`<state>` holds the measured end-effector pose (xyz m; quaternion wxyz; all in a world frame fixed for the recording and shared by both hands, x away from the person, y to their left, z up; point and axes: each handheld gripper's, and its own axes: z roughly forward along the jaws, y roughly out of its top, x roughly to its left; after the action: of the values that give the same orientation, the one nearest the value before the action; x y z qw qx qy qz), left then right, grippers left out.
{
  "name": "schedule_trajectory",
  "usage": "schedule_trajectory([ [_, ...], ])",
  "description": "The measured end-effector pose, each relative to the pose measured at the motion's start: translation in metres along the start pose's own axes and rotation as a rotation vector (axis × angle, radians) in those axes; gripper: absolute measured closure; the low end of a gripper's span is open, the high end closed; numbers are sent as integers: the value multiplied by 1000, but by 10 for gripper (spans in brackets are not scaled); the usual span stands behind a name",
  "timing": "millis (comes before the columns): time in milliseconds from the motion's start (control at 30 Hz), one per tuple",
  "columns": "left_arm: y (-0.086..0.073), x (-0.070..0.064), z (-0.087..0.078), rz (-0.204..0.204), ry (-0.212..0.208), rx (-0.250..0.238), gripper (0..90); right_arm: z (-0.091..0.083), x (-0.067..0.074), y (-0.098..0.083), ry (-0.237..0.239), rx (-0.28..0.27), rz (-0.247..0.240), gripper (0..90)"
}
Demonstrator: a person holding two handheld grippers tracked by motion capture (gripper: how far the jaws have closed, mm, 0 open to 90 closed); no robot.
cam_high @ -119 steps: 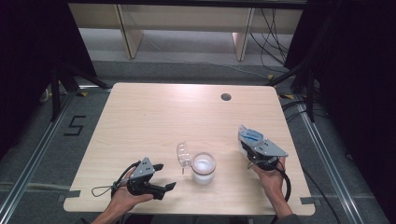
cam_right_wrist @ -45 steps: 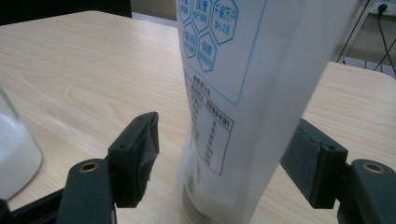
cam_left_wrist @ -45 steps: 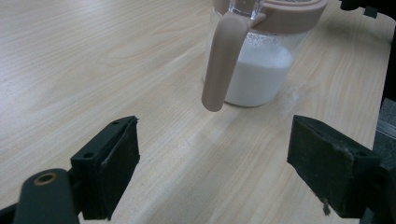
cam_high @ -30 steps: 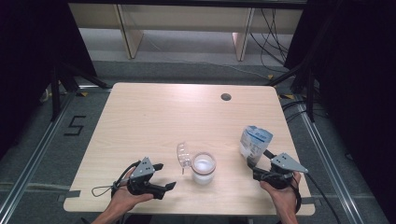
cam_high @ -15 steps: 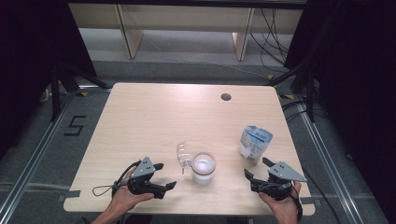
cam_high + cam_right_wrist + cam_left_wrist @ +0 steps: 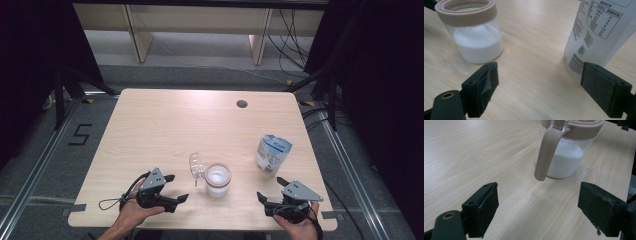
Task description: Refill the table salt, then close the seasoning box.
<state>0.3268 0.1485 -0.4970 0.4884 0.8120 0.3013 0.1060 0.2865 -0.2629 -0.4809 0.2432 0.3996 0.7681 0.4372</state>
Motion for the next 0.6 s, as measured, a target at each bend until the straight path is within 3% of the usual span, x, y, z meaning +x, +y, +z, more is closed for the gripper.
schedule_trajectory([
  [33,-1,-1,0,-29,1,-1,161,0,0,-1,-5,-15,-17,157],
  [67,0,-1,0,-21,2,-1,161,-1,3,-1,-1,3,9,157],
  [100,0,0,0,-1,2,-6,161,-1,2,-1,1,-7,-18,158],
  [133,-1,0,0,-4,3,-6,161,-2,4,-2,4,7,6,158],
  [233,0,1,-1,-12,0,-2,161,-2,6,-3,17,9,-18,158],
  [267,0,0,-1,-19,9,-4,161,-3,7,-3,19,14,-20,158],
  [300,1,0,-1,-31,13,-1,161,-4,10,-4,20,24,9,158],
  [367,1,1,-2,-34,2,-12,161,-3,8,-4,36,21,-16,158],
  [433,2,2,-3,-37,4,-14,161,-3,9,-5,23,18,-29,158],
  [467,2,2,-3,-42,9,-26,161,-4,12,-5,33,41,12,159],
  [533,3,4,-5,-64,0,-20,161,-3,10,-5,26,20,-33,159],
  [567,3,3,-6,-73,8,-19,162,-2,11,-5,39,29,-21,159],
  [600,4,5,-6,-85,-10,-31,167,-3,12,-6,40,40,-17,159],
])
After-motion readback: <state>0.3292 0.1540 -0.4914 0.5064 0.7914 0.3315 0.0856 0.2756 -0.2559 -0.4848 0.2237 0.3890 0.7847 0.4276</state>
